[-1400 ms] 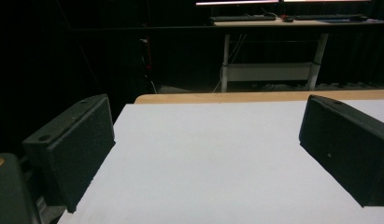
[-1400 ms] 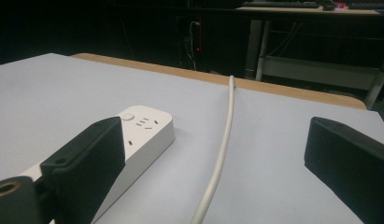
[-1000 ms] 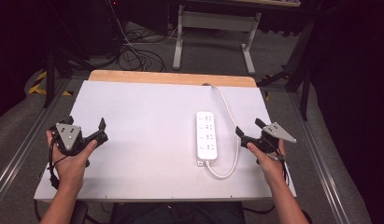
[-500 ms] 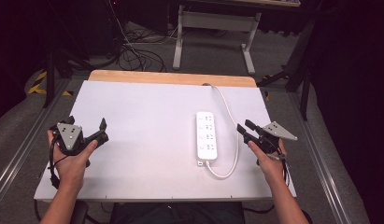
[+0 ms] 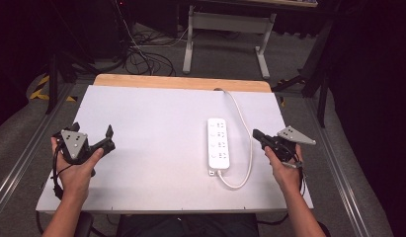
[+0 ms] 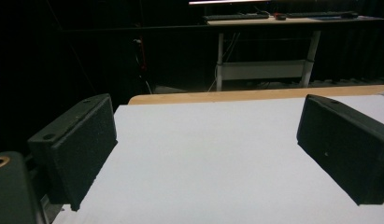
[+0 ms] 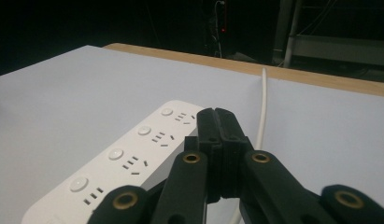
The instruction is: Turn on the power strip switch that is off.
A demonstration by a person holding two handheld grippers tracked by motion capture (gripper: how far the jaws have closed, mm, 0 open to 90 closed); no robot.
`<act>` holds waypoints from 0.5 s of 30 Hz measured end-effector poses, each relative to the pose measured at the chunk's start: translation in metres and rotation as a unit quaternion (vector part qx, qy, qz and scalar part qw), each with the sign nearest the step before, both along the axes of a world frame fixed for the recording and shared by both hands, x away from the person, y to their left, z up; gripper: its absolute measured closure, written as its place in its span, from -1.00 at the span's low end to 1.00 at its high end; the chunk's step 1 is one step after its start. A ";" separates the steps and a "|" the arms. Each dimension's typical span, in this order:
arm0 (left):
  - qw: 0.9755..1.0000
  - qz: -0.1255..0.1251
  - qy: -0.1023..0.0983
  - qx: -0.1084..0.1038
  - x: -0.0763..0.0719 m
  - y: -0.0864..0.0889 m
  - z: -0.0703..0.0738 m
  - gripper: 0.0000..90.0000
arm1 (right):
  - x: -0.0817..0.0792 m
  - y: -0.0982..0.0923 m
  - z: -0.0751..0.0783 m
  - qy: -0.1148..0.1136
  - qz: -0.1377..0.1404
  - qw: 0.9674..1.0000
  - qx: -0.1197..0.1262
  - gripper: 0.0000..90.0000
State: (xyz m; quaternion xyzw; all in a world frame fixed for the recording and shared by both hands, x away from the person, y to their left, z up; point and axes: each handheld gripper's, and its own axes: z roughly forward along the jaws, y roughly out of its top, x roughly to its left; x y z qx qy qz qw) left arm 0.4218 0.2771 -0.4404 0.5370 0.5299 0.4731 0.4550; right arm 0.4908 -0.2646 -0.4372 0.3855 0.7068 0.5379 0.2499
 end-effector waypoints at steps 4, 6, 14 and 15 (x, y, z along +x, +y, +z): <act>1.000 0.001 0.000 0.001 0.000 0.000 0.000 -0.87 | 0.000 0.002 0.001 0.014 0.005 1.000 -0.006 1.00; 1.000 0.000 0.000 0.001 0.000 0.000 0.000 -0.87 | 0.000 0.004 0.004 0.005 -0.006 1.000 -0.025 1.00; 1.000 -0.001 -0.003 0.002 0.000 0.001 0.000 -0.86 | 0.004 0.008 0.011 0.016 -0.005 0.998 -0.053 1.00; 1.000 -0.001 -0.002 0.002 0.000 0.001 0.000 -0.86 | 0.004 0.008 0.011 0.016 -0.005 0.998 -0.053 1.00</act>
